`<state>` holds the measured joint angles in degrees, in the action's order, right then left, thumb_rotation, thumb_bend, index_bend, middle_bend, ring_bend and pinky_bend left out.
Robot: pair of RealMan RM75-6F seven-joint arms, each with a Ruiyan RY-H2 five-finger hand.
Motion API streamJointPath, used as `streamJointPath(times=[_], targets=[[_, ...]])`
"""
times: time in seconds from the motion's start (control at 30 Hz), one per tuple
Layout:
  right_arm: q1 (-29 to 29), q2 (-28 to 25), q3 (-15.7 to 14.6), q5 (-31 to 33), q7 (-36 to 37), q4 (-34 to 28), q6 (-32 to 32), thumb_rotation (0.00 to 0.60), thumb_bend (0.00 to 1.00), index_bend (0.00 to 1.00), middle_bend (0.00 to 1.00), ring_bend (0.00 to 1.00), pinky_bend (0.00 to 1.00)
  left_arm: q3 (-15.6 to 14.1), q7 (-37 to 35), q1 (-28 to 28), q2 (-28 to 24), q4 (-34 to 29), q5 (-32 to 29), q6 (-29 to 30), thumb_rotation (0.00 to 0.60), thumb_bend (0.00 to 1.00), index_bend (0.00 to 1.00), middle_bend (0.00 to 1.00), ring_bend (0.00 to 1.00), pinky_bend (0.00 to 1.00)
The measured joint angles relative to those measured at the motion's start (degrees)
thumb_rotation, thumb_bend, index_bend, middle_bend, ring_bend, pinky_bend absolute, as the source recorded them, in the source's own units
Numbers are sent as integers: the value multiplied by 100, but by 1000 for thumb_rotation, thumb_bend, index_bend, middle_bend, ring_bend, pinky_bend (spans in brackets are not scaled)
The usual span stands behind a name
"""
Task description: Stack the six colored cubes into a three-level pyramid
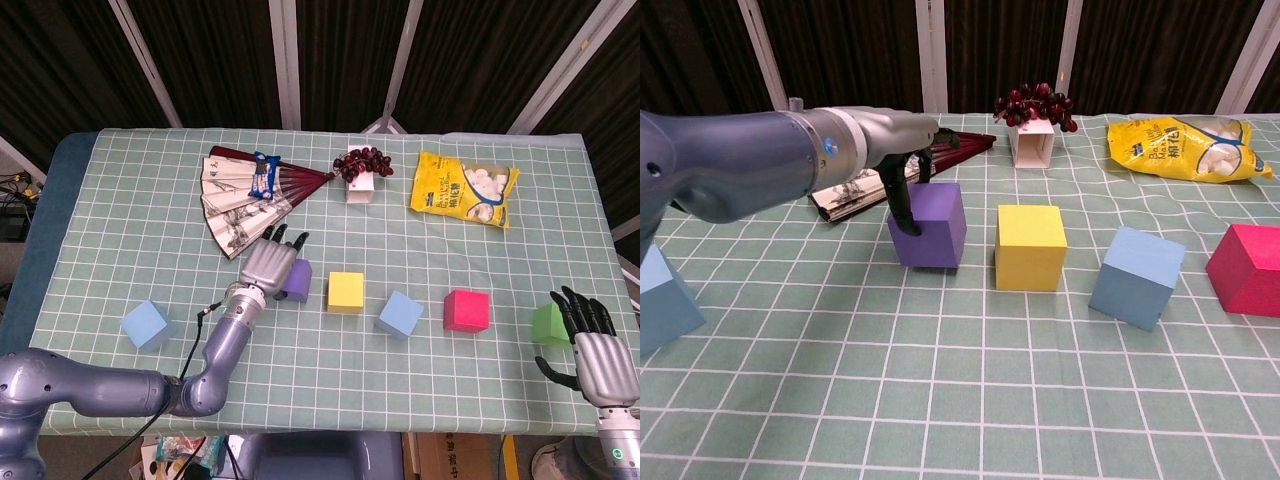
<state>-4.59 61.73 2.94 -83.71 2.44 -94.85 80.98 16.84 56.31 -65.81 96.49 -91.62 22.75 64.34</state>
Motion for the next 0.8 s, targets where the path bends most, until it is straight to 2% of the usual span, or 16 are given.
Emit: streamJointPath(times=[0.23, 0.8], targets=[[-3, -18, -2, 0, 41, -14, -15, 600, 251, 0, 0, 0, 0, 140, 438, -329, 153, -110, -578, 265, 600, 259, 17, 382, 44, 93], [0, -38, -13, -38, 106, -29, -5, 600, 251, 0, 0, 0, 0, 174, 672, -581, 444, -19, -896, 578, 600, 258, 10, 382, 45, 93]])
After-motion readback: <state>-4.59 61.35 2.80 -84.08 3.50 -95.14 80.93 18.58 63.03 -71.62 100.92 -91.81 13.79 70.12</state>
